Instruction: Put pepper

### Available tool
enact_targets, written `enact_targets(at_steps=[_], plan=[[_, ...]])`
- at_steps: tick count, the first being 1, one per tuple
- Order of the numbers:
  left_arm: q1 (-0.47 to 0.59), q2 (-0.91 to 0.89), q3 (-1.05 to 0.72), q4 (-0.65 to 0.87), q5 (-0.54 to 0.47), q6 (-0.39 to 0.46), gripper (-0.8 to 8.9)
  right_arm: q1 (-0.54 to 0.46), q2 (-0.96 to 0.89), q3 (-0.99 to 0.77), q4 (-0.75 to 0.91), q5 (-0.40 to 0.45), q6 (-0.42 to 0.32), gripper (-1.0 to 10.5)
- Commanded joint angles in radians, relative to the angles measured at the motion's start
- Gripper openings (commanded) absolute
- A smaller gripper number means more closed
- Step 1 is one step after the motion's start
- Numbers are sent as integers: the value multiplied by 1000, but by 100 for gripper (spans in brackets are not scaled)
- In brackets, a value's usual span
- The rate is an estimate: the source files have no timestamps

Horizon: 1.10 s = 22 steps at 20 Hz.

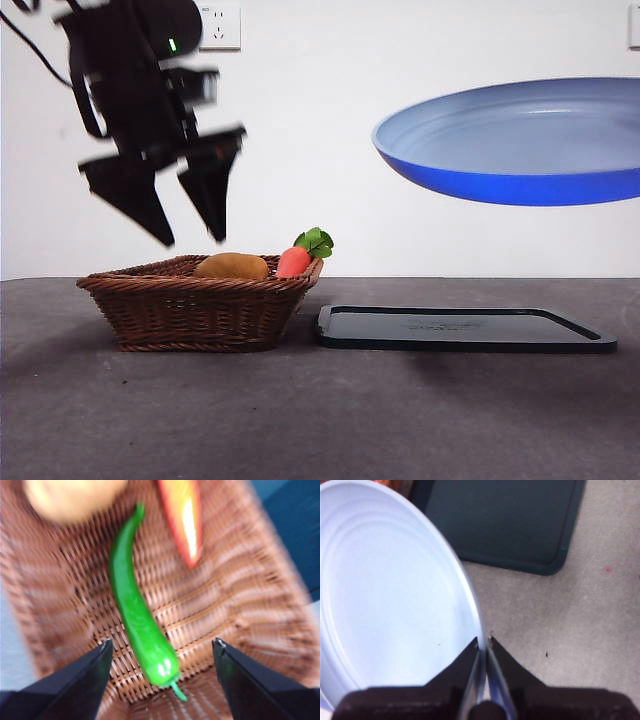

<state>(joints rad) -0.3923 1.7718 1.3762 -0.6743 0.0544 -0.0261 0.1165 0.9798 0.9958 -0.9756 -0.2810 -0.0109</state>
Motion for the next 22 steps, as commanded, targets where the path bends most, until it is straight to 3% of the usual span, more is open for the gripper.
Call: enact_targets(at_steps=[1, 11, 13, 18, 22], plan=[[-7, 55, 21, 34, -17, -8, 350, 0, 5, 24, 9, -7, 14, 3], [-6, 172, 21, 106, -55, -27, 345, 1, 5, 24, 10, -8, 10, 3], [-6, 174, 21, 100, -54, -27, 270, 1, 5, 24, 10, -8, 10, 3], [-6, 202, 19, 66, -56, -59, 254, 1, 5, 24, 10, -8, 2, 3], [-6, 200, 19, 67, -52, -79, 181, 1, 5, 24, 10, -8, -5, 3]])
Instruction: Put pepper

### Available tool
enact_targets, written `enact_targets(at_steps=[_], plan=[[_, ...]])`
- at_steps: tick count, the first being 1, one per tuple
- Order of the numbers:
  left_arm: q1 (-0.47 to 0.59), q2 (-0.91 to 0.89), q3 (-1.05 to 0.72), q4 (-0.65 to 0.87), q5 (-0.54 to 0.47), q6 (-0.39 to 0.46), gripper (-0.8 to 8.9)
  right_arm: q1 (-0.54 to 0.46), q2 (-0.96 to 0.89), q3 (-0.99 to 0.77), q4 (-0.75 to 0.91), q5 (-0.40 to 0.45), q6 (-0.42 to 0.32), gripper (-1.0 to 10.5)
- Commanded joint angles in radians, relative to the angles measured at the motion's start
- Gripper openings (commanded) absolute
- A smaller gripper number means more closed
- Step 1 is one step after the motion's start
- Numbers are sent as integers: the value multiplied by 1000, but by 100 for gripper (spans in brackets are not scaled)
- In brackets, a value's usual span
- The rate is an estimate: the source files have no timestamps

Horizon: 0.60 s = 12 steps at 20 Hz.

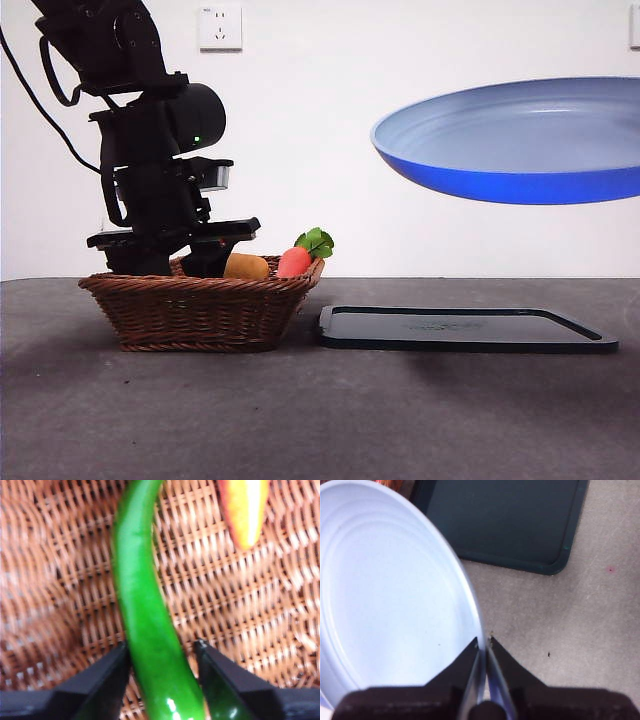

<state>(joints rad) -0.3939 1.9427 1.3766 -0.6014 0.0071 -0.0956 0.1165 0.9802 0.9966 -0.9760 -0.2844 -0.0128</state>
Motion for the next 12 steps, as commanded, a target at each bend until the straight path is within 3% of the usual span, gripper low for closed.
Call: enact_targets(at_steps=[1, 12], plan=[[-4, 24, 19, -7, -5, -11, 150, 1, 5, 23, 10, -4, -3, 3], [22, -171, 19, -51, -2, -14, 125, 1, 20, 23, 14, -4, 2, 3]])
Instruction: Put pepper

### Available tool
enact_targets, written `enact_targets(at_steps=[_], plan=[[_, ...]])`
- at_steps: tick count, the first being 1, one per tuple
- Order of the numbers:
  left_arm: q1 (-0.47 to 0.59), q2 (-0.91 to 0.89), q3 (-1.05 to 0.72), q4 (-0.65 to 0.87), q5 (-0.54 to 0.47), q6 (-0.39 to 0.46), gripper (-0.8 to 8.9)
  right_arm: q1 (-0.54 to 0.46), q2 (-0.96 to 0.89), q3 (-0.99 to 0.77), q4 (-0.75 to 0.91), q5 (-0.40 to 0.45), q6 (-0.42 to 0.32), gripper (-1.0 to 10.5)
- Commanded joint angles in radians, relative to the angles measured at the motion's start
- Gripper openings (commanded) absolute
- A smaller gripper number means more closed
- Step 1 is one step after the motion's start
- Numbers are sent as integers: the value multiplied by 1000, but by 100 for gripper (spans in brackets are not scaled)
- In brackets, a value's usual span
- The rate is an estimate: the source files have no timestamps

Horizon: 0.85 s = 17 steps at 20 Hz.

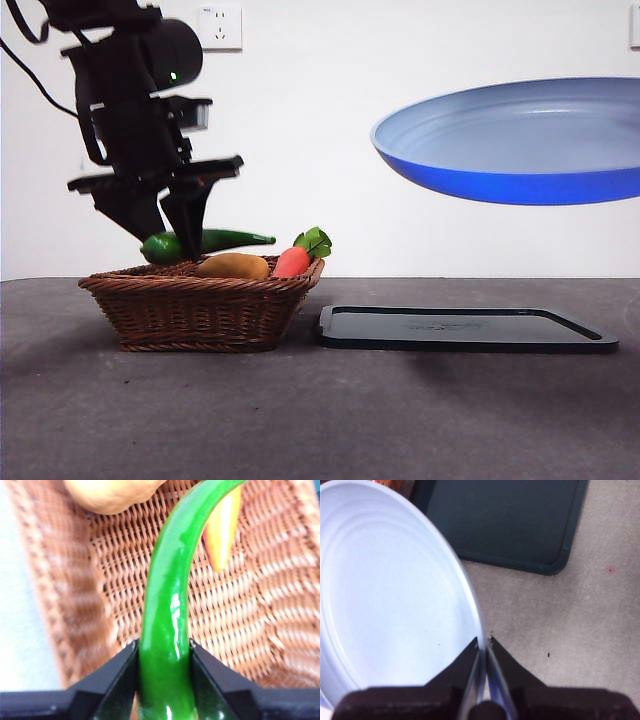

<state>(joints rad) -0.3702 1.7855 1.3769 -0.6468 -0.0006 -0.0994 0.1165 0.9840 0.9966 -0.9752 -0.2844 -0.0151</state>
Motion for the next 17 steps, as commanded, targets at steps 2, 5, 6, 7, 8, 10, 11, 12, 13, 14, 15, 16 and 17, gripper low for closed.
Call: enact_targets(at_steps=[2, 5, 6, 7, 8, 10, 11, 12, 13, 14, 15, 16, 17], plan=[[-19, -82, 19, -31, 66, -10, 125, 2, 61, 23, 33, -6, 21, 3], [-77, -194, 19, -66, 249, -15, 125, 2, 187, 23, 101, -105, 70, 3], [-105, -216, 19, -78, 304, -24, 125, 3, 224, 23, 125, -118, 89, 3], [-140, -226, 19, -88, 346, -25, 125, 4, 260, 23, 150, -132, 107, 3], [-179, -226, 19, -100, 372, -25, 125, 7, 294, 23, 171, -163, 129, 3], [-259, -214, 18, -108, 357, -9, 125, 15, 349, 23, 185, -188, 157, 3], [-303, -201, 18, -92, 324, -5, 125, 18, 362, 23, 182, -189, 157, 3], [-343, -191, 18, -77, 261, -4, 125, 29, 371, 23, 181, -189, 158, 3], [-369, -175, 18, -64, 218, -1, 125, 39, 371, 23, 178, -189, 160, 3], [-387, -163, 18, -60, 183, 7, 125, 50, 371, 23, 179, -188, 166, 3], [-403, -141, 18, -50, 167, 24, 125, 56, 371, 23, 179, -188, 170, 3], [-414, -121, 18, -43, 150, 25, 125, 62, 371, 23, 176, -188, 173, 3], [-418, -98, 18, -34, 138, 25, 125, 68, 371, 23, 174, -189, 176, 3]])
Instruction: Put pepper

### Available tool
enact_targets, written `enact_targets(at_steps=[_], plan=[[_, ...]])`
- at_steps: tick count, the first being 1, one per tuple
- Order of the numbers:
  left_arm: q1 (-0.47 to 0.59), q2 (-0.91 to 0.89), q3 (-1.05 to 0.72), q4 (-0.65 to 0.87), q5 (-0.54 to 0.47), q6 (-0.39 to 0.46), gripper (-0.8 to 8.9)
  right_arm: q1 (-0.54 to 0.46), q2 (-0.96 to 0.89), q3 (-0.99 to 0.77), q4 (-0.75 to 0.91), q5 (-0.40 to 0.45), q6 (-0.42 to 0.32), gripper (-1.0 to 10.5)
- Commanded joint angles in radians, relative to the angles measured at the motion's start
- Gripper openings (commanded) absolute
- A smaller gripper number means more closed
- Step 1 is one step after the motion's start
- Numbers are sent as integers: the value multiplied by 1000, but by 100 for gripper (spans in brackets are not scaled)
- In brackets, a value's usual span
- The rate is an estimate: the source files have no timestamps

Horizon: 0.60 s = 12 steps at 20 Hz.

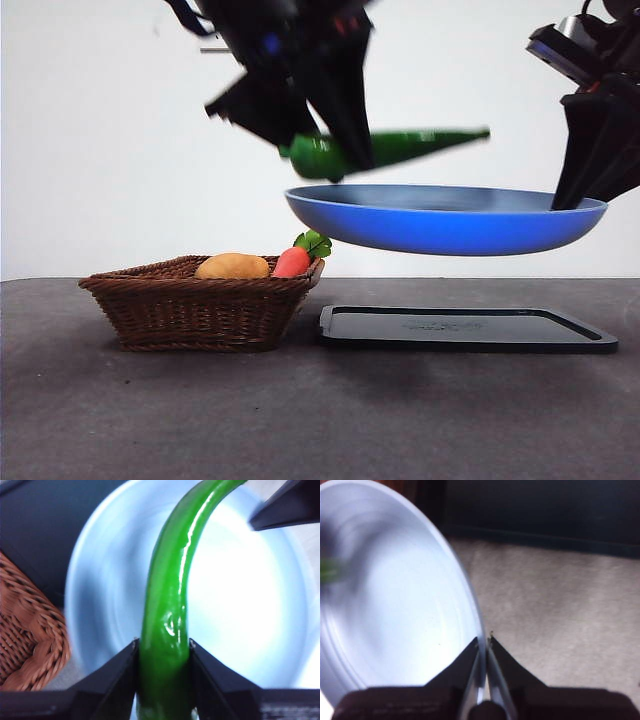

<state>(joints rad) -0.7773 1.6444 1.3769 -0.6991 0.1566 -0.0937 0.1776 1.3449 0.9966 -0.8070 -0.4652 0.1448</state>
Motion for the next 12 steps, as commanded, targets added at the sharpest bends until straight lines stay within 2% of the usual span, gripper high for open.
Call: enact_targets(at_steps=[1, 6, 10, 12], plan=[[-14, 63, 18, 18, -24, 19, 125, 15, 10, 23, 4, -8, 16, 3], [-15, 120, 18, 9, -24, 18, 128, 26, 10, 23, -3, -7, 16, 3], [-22, 119, 18, 18, -24, 16, 224, 27, 10, 23, -6, -7, 16, 3], [-22, 119, 18, 17, -22, 16, 234, 27, 10, 23, -10, -7, 16, 3]])
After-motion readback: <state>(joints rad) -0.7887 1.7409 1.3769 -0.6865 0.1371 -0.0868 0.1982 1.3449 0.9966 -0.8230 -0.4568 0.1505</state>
